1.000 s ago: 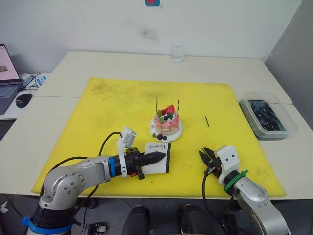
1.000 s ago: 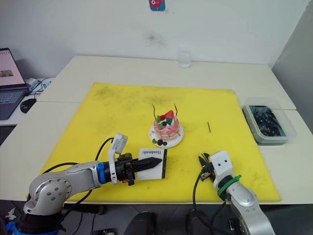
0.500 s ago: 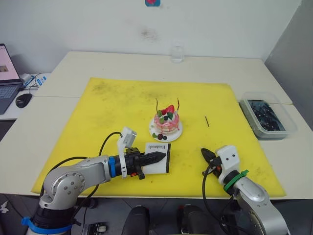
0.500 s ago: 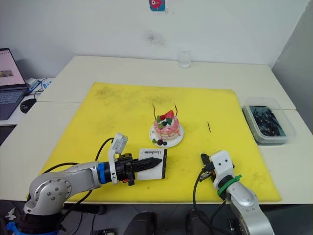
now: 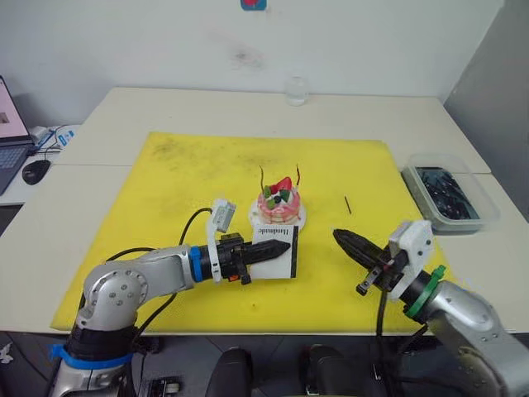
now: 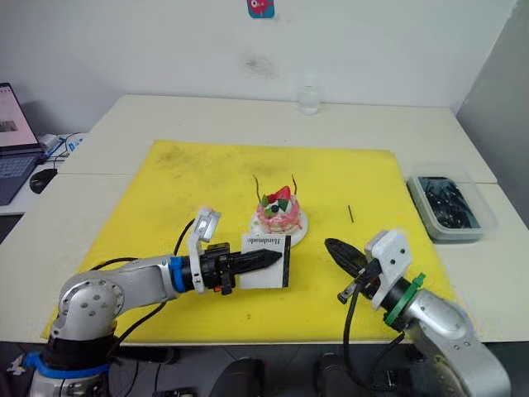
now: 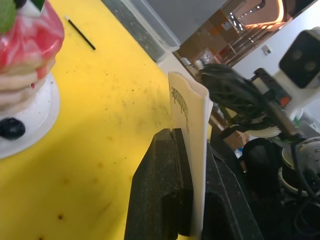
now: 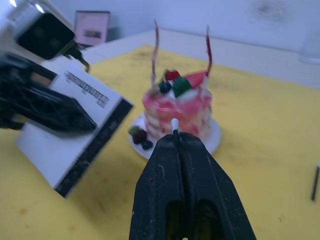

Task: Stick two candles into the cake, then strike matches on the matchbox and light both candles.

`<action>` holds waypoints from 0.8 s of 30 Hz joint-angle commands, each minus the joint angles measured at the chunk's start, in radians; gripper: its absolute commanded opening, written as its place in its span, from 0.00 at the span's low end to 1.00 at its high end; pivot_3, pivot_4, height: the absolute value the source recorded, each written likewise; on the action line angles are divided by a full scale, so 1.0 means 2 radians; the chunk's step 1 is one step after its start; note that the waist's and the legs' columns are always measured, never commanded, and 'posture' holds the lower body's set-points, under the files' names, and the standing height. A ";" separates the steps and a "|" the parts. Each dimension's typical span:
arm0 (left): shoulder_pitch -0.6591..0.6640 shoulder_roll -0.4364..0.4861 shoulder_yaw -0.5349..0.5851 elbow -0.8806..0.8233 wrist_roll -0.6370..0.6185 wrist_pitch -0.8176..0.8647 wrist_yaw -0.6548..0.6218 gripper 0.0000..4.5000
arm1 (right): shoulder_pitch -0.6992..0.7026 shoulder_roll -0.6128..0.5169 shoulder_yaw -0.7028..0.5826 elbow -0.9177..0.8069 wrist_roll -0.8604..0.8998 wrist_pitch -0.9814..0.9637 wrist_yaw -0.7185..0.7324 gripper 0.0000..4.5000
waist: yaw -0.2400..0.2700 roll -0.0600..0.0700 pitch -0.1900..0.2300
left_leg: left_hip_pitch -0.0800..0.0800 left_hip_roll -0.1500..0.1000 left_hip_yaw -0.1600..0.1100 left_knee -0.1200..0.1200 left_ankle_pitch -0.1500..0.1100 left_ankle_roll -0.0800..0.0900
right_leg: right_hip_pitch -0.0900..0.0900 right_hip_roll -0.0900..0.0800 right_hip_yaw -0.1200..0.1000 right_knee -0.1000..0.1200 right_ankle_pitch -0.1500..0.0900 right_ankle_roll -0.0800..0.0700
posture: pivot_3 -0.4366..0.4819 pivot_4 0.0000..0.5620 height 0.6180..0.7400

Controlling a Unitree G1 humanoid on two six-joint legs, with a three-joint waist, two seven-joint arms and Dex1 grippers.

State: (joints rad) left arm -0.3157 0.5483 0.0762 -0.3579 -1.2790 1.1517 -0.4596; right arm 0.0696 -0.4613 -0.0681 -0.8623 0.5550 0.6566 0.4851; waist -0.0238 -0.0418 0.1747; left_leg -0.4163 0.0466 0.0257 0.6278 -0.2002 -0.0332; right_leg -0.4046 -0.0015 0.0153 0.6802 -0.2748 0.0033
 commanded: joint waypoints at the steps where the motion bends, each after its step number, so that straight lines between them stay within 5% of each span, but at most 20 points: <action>1: -0.023 0.007 0.003 0.017 -0.028 0.020 -0.016 0.00 | -0.024 -0.025 -0.024 -0.031 0.080 0.035 0.013 0.01 | 0.000 0.000 0.000 | 0.000 0.000 0.000 0.000 0.000 0.000 | 0.000 0.000 0.000 0.000 0.000 0.000 | 0.48 0.27 1.00; 16: -0.047 0.024 0.014 0.040 -0.084 0.057 -0.023 0.00 | -0.077 -0.103 -0.008 -0.019 0.146 0.041 0.046 0.01 | -0.001 0.000 0.000 | 0.000 0.000 0.000 0.000 0.000 0.000 | 0.000 0.000 0.000 0.000 0.000 0.000 | 0.48 0.27 1.00; 24: -0.044 0.021 0.015 0.037 -0.079 0.050 -0.024 0.00 | -0.115 -0.141 0.050 0.007 0.035 -0.008 0.064 0.01 | -0.001 0.000 0.000 | 0.000 0.000 0.000 0.000 0.000 0.000 | 0.000 0.000 0.000 0.000 0.000 0.000 | 0.48 0.27 1.00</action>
State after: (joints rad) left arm -0.3991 0.5895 0.0844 -0.2489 -1.4184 1.2691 -0.4923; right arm -0.1395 -0.7392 0.0235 -0.8453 0.6740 0.6850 0.6075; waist -0.0256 -0.0421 0.1749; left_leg -0.4166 0.0465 0.0259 0.6278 -0.2002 -0.0331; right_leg -0.4051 -0.0012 0.0157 0.6798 -0.2750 0.0032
